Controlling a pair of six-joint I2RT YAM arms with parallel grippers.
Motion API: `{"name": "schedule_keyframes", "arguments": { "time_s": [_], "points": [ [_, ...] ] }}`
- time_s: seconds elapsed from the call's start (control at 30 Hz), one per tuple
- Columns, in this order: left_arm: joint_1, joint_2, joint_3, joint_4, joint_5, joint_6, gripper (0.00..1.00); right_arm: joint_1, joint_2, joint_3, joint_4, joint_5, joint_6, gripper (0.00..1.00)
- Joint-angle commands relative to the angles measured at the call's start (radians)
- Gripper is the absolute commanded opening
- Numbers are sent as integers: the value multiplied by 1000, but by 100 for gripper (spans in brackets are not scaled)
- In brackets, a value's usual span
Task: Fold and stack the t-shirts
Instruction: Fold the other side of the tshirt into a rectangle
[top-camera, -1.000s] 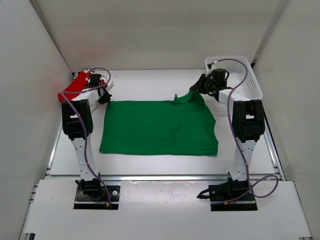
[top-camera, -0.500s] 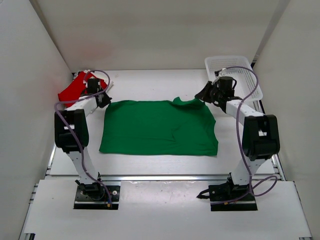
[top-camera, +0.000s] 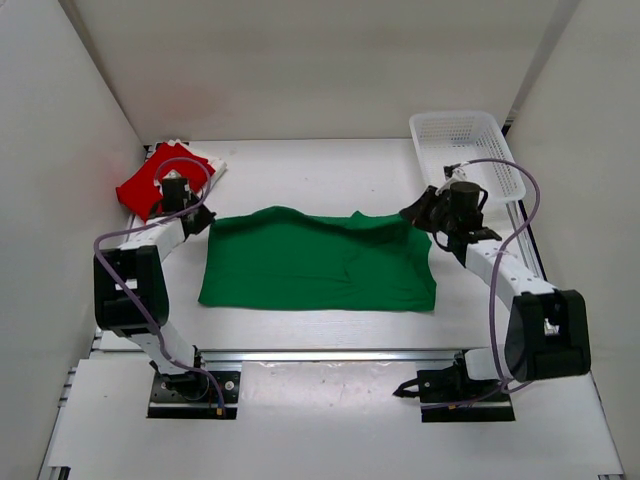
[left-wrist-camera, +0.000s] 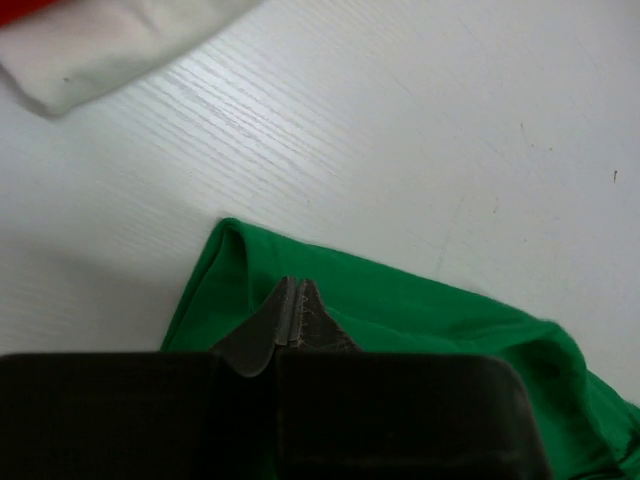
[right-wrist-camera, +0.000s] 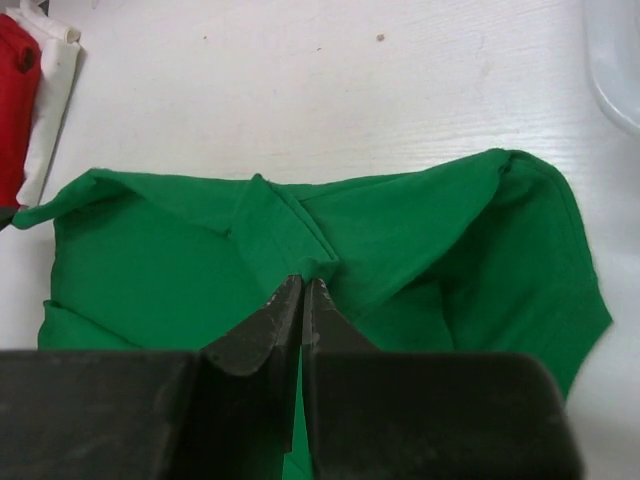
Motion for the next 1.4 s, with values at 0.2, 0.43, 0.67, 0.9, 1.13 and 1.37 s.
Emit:
{"name": "schedule_keyframes", "arguments": {
  "time_s": [0.2,0.43,0.67,0.9,1.13,1.37],
  "points": [
    [52,-97,-33,6,34,28,0,-23,-183,-122,-4,61,10,0],
    [45,-103,-36,-51,-1,88,0,-19,-309,-214,-41,87,27,0],
    [35,-105,-109,-89,-5,94,0,-61,-442,-414,-27,51,94,0],
    [115,-230,-273,-15,70,-8,18,-130,-542,-560,-38,15,110,0],
    [165,-445,-386,102,82,-120,39,-65,-664,-527,-110,188,78,43],
    [-217,-438,-350,157,-21,-102,37,150,-460,-360,-47,199,-14,0]
  ]
}}
